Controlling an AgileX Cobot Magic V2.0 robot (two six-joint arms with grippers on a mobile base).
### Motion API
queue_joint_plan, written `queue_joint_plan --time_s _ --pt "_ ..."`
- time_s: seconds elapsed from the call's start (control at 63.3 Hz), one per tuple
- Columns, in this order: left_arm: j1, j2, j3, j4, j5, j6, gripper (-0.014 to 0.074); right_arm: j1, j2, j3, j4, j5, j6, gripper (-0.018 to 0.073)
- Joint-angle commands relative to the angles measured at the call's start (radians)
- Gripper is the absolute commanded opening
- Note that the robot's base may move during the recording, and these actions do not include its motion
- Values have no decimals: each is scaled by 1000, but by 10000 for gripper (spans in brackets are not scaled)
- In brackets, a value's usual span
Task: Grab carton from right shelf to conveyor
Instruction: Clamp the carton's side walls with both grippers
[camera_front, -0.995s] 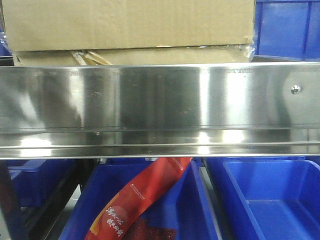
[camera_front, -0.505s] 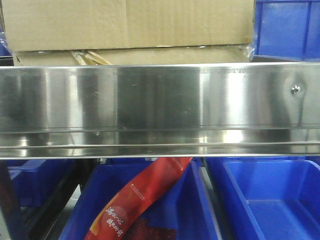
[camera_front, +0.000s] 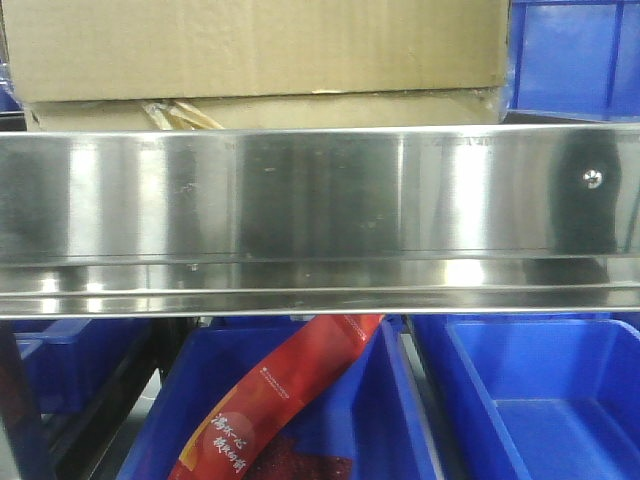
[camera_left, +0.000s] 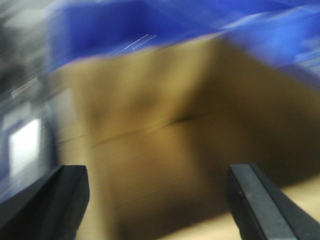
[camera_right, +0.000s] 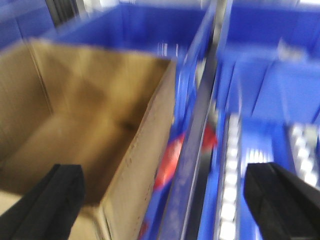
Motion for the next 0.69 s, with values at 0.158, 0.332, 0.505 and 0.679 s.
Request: queue_joint_plan --time_s 0.158,0.332,0.505,0.679 --pt "129 103 -107 -69 58 -32 466 3 256 -312 -4 174 17 538" --pt "207 151 -107 -141 44 -7 466 3 362 -386 8 174 19 538" --pt "209 210 -107 -144 38 -7 466 3 428 -389 10 168 19 538" --pt "209 253 -107 -139 21 -7 466 3 477 -389 29 130 19 538"
